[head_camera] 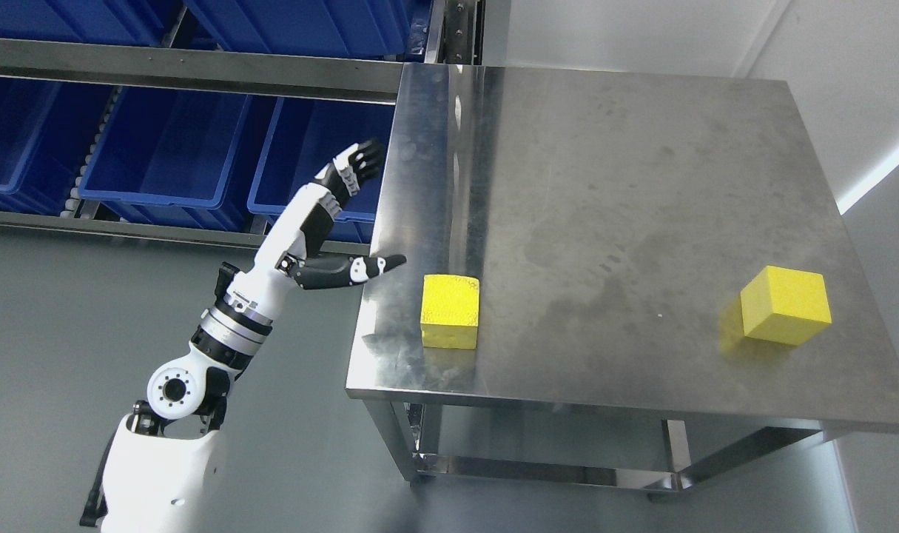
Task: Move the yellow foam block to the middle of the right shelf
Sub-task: 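Reach the left hand down and close fingers around the nearer yellow cube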
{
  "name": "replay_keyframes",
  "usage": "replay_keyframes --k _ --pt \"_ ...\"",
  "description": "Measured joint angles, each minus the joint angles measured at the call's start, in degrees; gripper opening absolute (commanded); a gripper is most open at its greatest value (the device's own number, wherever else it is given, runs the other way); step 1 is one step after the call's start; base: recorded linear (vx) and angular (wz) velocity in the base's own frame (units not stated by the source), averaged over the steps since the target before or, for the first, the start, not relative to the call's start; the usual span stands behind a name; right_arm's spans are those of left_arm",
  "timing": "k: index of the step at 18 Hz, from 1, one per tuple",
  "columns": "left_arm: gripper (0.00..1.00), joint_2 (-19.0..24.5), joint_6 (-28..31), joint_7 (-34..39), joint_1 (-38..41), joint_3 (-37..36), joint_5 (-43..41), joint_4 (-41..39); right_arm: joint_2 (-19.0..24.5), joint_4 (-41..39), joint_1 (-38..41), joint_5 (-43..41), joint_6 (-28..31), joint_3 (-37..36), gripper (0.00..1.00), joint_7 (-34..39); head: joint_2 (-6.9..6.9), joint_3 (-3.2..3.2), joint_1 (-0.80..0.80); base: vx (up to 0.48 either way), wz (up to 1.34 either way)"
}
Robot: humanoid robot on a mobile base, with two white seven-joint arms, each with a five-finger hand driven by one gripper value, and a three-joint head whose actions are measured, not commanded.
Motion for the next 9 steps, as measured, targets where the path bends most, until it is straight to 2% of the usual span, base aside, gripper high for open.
replay_keyframes --k 3,9 --pt "1.0 2.03 -0.73 -5.27 -0.83 -2.44 -1.84 0.72 0.0 0.0 0.0 0.0 0.02 0.0 1.0 0.0 0.0 0.0 0.0 0.0 0.0" --pt "0.98 3.35 2.71 -7.42 -3.6 -6.93 -6.03 3.07 0.0 0.0 0.0 0.0 0.02 0.0 1.0 0.0 0.0 0.0 0.0 0.0 0.0"
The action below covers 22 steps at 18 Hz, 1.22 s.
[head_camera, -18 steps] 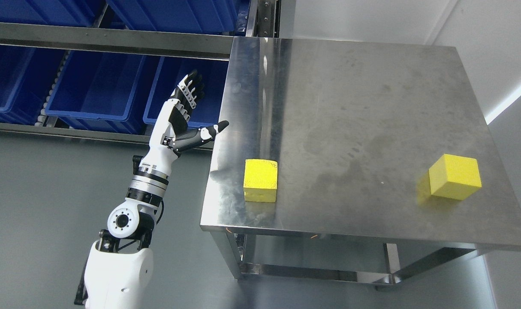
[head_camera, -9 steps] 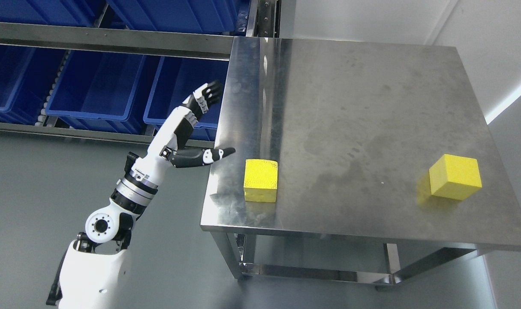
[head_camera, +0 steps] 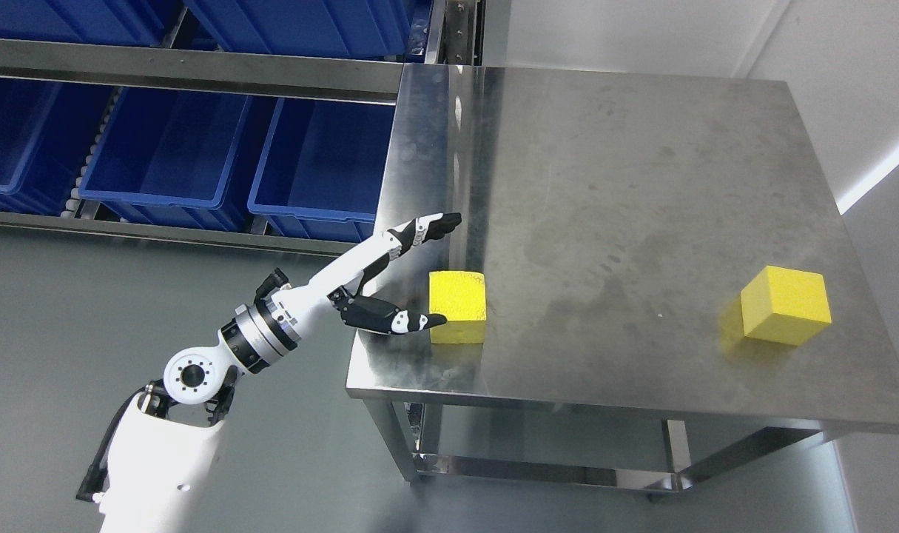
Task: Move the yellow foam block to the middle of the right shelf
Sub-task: 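Reach the left hand down and close fingers around the nearer yellow cube, then lift the yellow cube up off the table with the left hand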
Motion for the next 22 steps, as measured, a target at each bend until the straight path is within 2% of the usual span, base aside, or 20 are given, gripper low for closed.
replay_keyframes --k 7,10,16,19,22 --pt "0.97 -1.07 4.86 -4.48 -3.66 -4.04 -3.7 3.28 0.0 0.0 0.0 0.0 0.0 0.0 1.0 0.0 0.0 0.0 0.0 0.0 0.0" --pt "0.92 -2.35 6.06 -5.62 -4.42 -5.15 -6.02 4.48 0.0 0.01 0.0 0.0 0.31 0.0 1.0 -0.02 0.0 0.0 0.0 0.002 0.06" --pt "0.56 -5.07 6.02 -7.15 -5.39 -5.2 -8.12 6.16 0.0 0.01 0.0 0.0 0.14 0.0 1.0 0.03 0.0 0.0 0.0 0.016 0.1" --pt "0.52 -6.75 6.2 -7.59 -5.67 -3.82 -8.38 6.78 0.0 0.0 0.0 0.0 0.04 0.0 1.0 0.03 0.0 0.0 0.0 -0.003 0.06" --pt "0.52 -8.04 8.95 -6.12 -6.65 -2.47 -6.35 7.25 0.0 0.0 0.0 0.0 0.0 0.0 1.0 0.03 0.0 0.0 0.0 0.0 -0.01"
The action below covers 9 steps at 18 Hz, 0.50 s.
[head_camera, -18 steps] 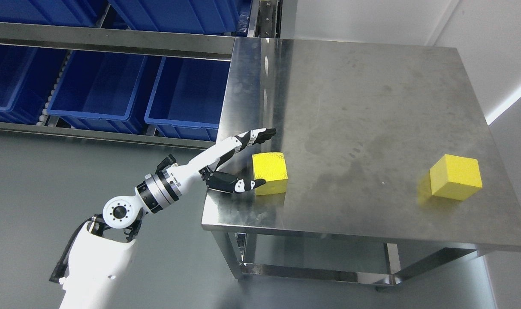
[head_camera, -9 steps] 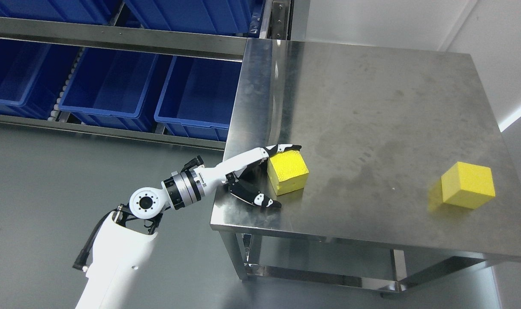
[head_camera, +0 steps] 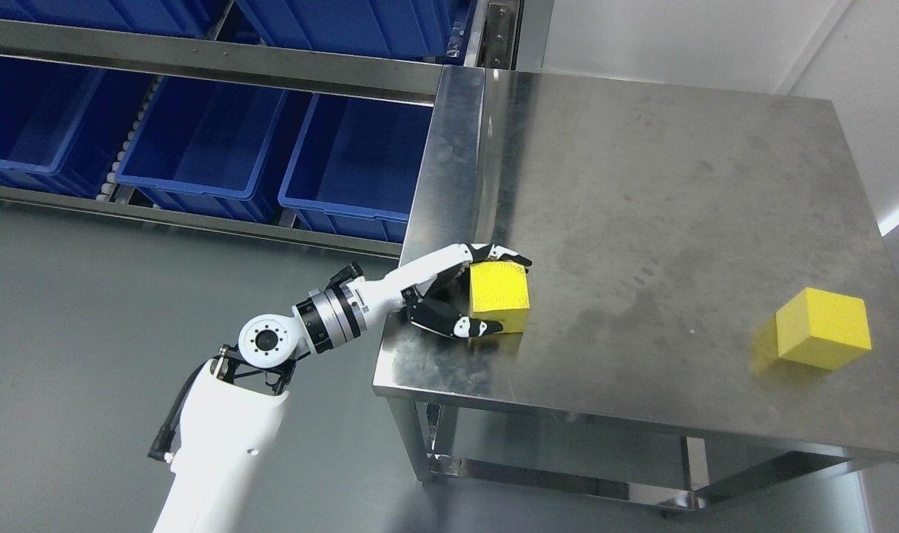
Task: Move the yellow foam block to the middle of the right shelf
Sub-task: 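Lift the yellow cube up off the table with the left hand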
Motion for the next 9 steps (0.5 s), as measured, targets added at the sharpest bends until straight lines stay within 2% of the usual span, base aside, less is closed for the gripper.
replay_keyframes --k 2,5,9 --pt "0.52 -0.65 0.02 3.45 -1.16 0.89 2.93 0.25 0.0 0.0 0.01 0.0 -0.01 0.0 1.0 0.0 0.0 0.0 0.0 0.0 -0.04" --pt "0.52 -1.42 -7.98 9.6 -3.05 2.08 8.05 0.28 0.0 0.0 0.0 4.12 -0.01 0.0 1.0 0.0 0.0 0.0 0.0 0.005 -0.06" --pt "0.52 -2.18 -17.4 18.15 -4.32 3.41 11.78 0.34 0.0 0.0 0.0 1.94 -0.02 0.0 1.0 0.0 0.0 0.0 0.0 0.0 0.0"
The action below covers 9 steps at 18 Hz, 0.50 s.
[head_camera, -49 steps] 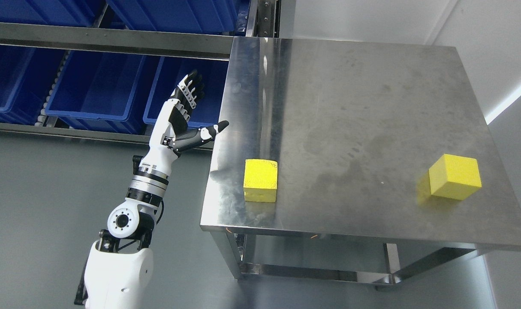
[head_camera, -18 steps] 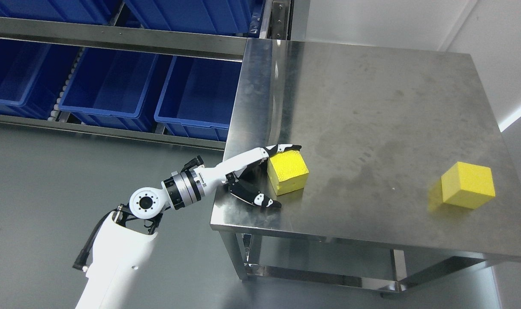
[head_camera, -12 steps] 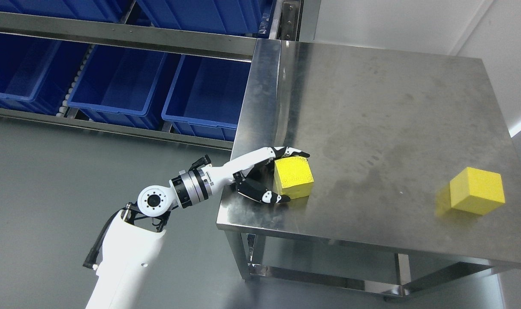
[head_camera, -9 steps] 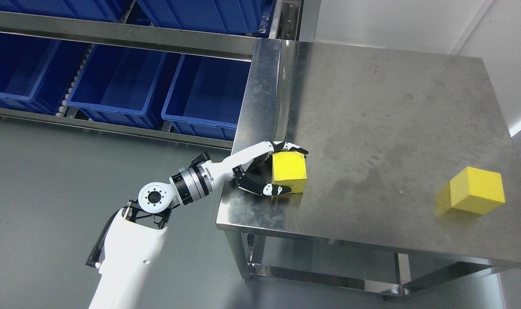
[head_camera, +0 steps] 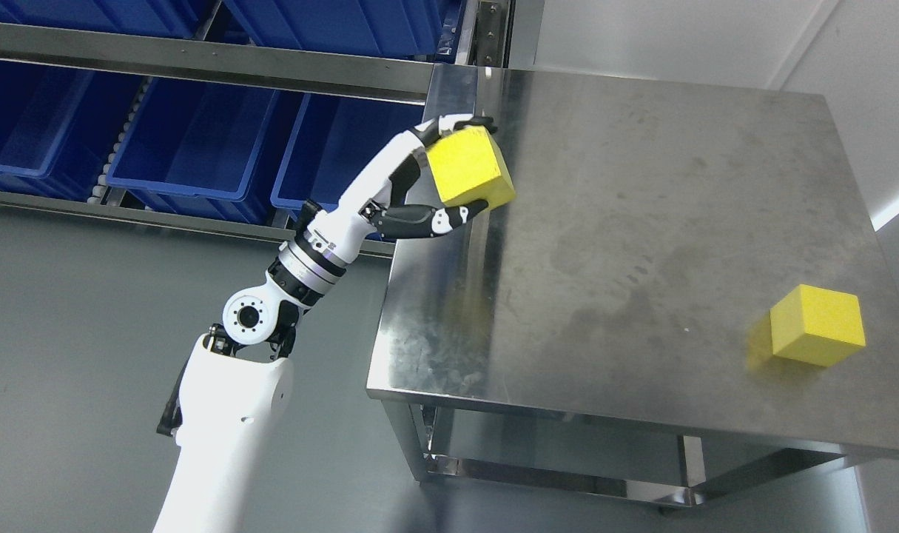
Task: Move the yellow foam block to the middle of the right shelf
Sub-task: 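Lift the yellow cube up off the table with the left hand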
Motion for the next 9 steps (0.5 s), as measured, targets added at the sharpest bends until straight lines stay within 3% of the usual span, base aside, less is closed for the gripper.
replay_keyframes --k 5,9 --pt "0.52 -0.56 -4.22 12.28 -0.52 2.14 1.92 -0.03 0.0 0.0 0.0 -1.17 0.0 0.0 1.0 0.0 0.0 0.0 0.0 0.0 0.0" --pt "0.52 -0.89 -4.68 15.44 -0.34 3.96 2.4 -0.17 0.0 0.0 0.0 -1.62 0.0 0.0 1.0 0.0 0.0 0.0 0.0 0.0 0.0"
